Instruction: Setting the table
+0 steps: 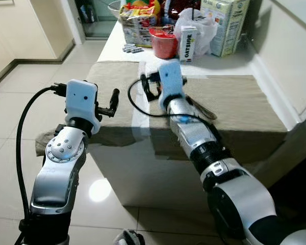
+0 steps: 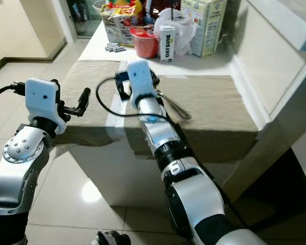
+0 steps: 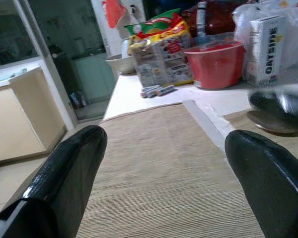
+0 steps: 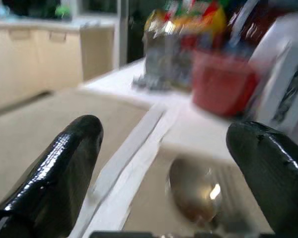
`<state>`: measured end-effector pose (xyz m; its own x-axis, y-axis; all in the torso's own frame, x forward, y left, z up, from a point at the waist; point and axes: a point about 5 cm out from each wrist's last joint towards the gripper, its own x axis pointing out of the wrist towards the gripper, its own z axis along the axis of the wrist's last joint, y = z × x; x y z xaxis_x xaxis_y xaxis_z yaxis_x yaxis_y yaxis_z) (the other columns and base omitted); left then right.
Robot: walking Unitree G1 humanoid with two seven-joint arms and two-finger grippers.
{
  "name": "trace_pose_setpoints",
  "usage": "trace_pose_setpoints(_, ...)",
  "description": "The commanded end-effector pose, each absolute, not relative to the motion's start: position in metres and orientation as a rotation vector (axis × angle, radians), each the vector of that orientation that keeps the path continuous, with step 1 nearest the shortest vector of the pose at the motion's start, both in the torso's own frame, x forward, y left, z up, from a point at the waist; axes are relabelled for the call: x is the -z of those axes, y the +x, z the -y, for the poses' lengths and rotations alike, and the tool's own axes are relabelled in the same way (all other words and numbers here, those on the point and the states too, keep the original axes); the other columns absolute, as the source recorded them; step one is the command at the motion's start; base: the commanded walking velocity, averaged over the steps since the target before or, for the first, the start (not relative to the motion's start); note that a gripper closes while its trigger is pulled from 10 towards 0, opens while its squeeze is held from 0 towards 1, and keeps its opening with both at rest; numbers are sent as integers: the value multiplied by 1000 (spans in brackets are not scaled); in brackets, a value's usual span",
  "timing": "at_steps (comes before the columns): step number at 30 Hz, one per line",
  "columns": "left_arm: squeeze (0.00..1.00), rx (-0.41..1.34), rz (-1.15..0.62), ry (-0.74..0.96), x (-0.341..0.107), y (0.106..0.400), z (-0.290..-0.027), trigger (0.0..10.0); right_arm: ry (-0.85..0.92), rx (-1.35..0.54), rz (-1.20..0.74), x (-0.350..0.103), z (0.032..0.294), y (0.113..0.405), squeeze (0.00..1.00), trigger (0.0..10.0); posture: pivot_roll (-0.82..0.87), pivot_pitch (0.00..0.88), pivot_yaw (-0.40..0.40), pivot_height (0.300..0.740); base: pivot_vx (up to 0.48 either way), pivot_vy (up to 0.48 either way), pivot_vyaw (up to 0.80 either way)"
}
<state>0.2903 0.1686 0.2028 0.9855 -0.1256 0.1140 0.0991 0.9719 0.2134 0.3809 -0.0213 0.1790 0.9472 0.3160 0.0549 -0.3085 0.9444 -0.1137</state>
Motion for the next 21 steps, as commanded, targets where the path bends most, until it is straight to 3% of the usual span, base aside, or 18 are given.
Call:
trace_pose_setpoints(1, 0, 105, 148, 220, -208, 290, -169, 10000, -88, -336, 52, -175, 15, 378, 0, 10000, 95, 47, 68, 740, 0, 0, 0)
trace_pose_setpoints(21, 0, 103, 149, 233, -211, 290, -173, 10000, -117, -269, -136, -142, 34, 377, 0, 10000, 105, 47, 76, 740, 0, 0, 0)
